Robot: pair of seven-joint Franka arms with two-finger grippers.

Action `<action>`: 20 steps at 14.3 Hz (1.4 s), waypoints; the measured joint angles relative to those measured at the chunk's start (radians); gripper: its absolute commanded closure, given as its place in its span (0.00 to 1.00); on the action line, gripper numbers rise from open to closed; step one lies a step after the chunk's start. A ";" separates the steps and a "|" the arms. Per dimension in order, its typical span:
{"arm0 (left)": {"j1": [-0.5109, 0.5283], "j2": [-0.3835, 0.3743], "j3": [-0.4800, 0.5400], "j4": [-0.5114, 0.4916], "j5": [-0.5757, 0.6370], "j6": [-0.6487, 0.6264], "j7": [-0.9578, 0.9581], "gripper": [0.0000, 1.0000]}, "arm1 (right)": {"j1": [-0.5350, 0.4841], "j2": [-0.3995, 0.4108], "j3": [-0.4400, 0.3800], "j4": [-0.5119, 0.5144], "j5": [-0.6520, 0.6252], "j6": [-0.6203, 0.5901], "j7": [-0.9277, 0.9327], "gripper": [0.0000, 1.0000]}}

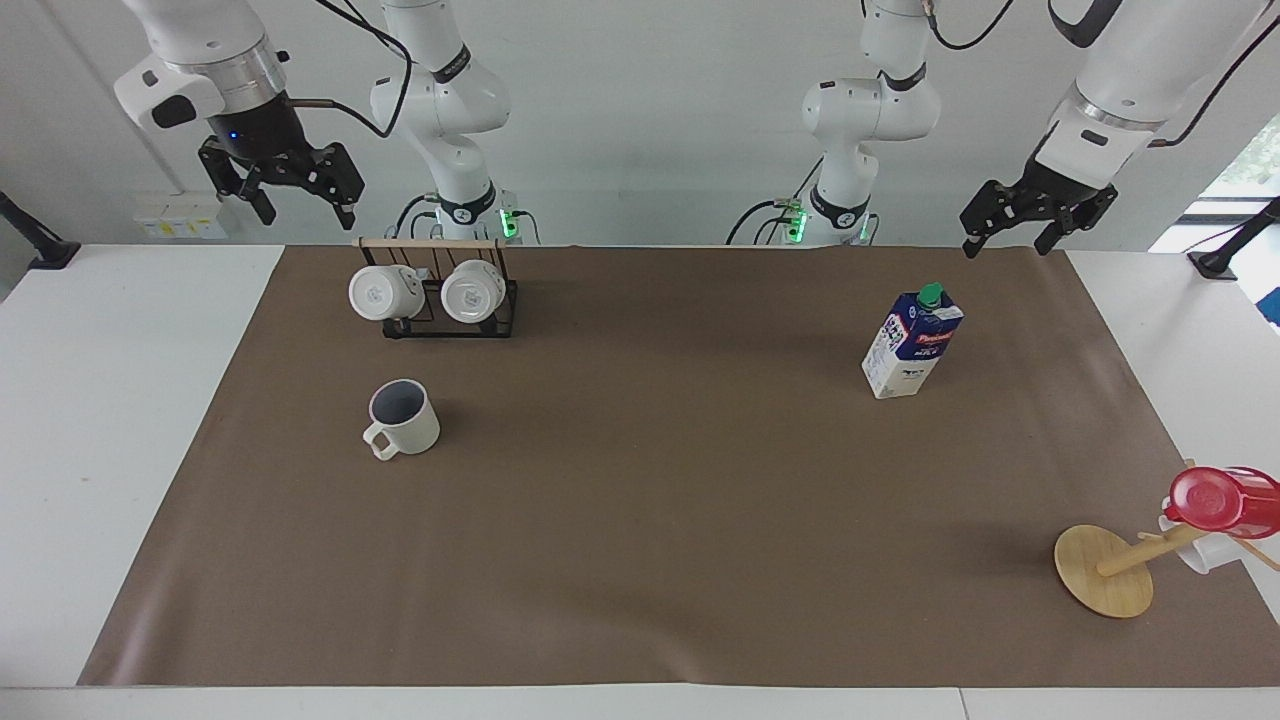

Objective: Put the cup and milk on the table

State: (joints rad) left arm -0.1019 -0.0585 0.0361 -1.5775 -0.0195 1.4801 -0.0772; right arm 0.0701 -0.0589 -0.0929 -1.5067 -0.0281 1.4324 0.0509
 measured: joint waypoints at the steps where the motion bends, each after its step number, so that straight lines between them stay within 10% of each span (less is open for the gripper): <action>1: 0.000 0.000 0.000 0.000 0.000 0.000 0.000 0.00 | 0.000 0.000 0.000 0.000 0.000 0.000 0.000 0.00; 12: 0.000 0.000 0.000 0.000 0.000 0.000 0.000 0.00 | 0.005 0.000 0.007 -0.007 0.002 0.006 0.000 0.00; 20: 0.000 0.000 0.000 0.000 0.000 0.000 0.000 0.00 | 0.071 0.044 0.015 -0.151 0.007 0.256 0.004 0.00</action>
State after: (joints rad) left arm -0.1019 -0.0585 0.0362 -1.5775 -0.0195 1.4801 -0.0772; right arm 0.1412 -0.0146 -0.0774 -1.6572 -0.0208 1.6883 0.0546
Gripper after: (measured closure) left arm 0.000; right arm 0.000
